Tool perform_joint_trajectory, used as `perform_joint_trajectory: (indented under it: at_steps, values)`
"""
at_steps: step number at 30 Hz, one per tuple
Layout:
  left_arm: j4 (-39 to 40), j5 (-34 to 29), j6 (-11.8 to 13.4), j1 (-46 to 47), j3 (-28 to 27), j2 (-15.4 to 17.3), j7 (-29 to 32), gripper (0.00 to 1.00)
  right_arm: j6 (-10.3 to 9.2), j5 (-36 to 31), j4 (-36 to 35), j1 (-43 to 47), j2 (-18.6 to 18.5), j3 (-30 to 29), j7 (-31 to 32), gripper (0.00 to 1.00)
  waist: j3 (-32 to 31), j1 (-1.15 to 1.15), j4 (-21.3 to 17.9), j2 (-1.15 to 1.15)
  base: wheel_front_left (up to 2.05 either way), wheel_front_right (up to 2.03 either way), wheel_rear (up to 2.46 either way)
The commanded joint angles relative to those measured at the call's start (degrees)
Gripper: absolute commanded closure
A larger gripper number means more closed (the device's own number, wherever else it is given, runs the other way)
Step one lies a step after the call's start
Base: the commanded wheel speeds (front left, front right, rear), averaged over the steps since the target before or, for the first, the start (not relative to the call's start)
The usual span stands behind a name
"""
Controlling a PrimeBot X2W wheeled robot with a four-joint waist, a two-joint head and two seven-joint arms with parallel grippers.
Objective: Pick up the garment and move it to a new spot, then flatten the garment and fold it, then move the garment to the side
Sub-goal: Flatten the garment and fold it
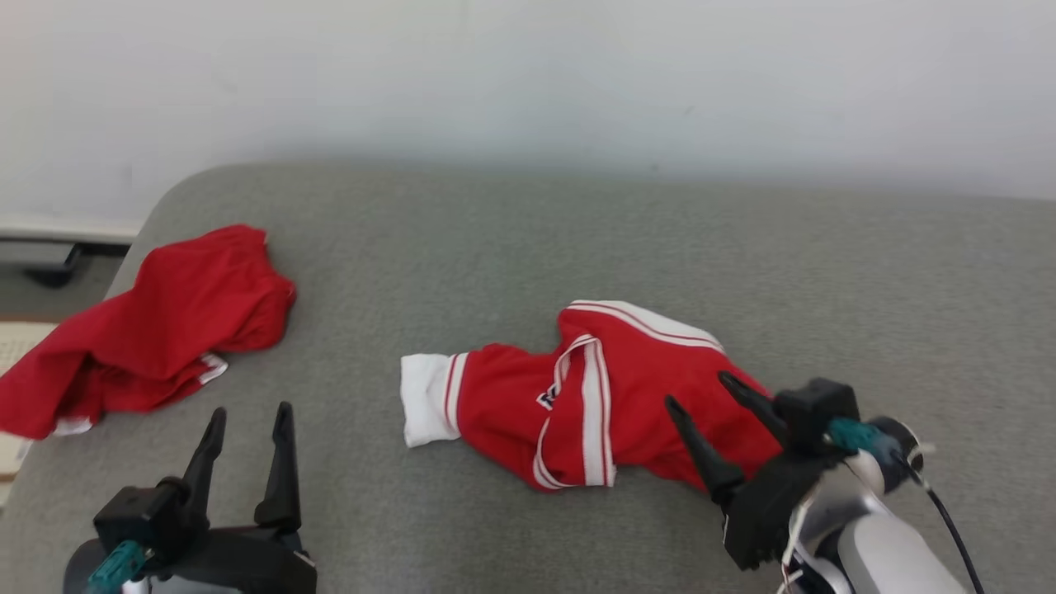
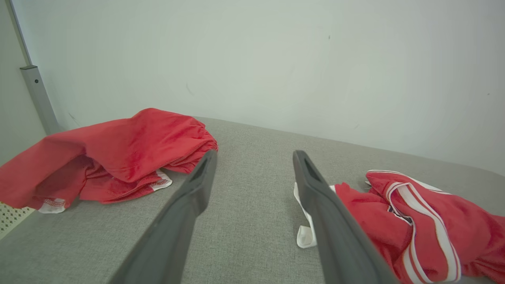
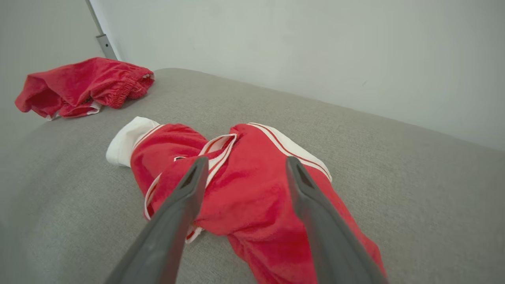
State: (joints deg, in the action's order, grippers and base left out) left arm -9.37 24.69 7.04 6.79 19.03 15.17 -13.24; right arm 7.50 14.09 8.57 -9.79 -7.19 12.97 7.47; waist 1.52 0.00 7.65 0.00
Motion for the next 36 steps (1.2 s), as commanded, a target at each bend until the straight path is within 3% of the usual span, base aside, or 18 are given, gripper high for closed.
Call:
perform_joint_trajectory:
  at_steps: [1,11,20,22,23,30,36]
  values:
    - [-0.3,-0.5,-0.3,1.5,0.2,-0.3,-0.5,0.0,-0.02,1.1,1.8,-2.8,-1.3,1.1,1.0,0.0,3.9,0.0,4.5,0.0,0.0,0.0,0.0]
    - [-2.9,-0.9,-2.4,5.5,2.0,-3.5,-1.5,0.0,-0.02,4.1,12.7,-14.3,-4.7,6.1,2.4,0.0,8.3,0.0,10.5,0.0,0.0,0.0,0.0]
    - [-4.6,-1.7,-3.5,7.3,1.5,-5.9,-2.0,0.0,-0.02,4.3,21.3,-21.2,-5.5,10.0,2.0,0.0,10.6,0.0,12.3,0.0,0.0,0.0,0.0]
    - [-4.4,-2.2,-3.9,7.6,1.2,-6.4,-2.0,0.0,-0.02,4.4,22.3,-22.1,-5.5,10.5,1.5,0.63,10.9,0.0,12.3,0.0,0.0,0.0,0.0]
    - [-4.3,-2.4,-4.0,7.7,1.0,-6.6,-2.0,0.0,-0.02,4.2,22.8,-22.5,-5.5,10.6,1.3,1.0,11.0,0.0,12.3,0.0,0.0,0.0,0.0]
    - [-3.3,-3.5,-5.1,6.8,-0.7,-7.5,-2.0,0.0,-0.02,4.6,22.3,-22.8,-5.6,10.0,-2.2,1.0,10.7,0.0,10.6,0.0,0.0,0.0,0.0]
    - [-3.1,-5.0,-5.3,5.5,-2.1,-7.5,-1.9,0.0,-0.02,4.7,14.1,-17.2,-5.5,4.1,-6.5,1.0,9.5,0.0,7.1,0.0,0.0,0.0,0.0]
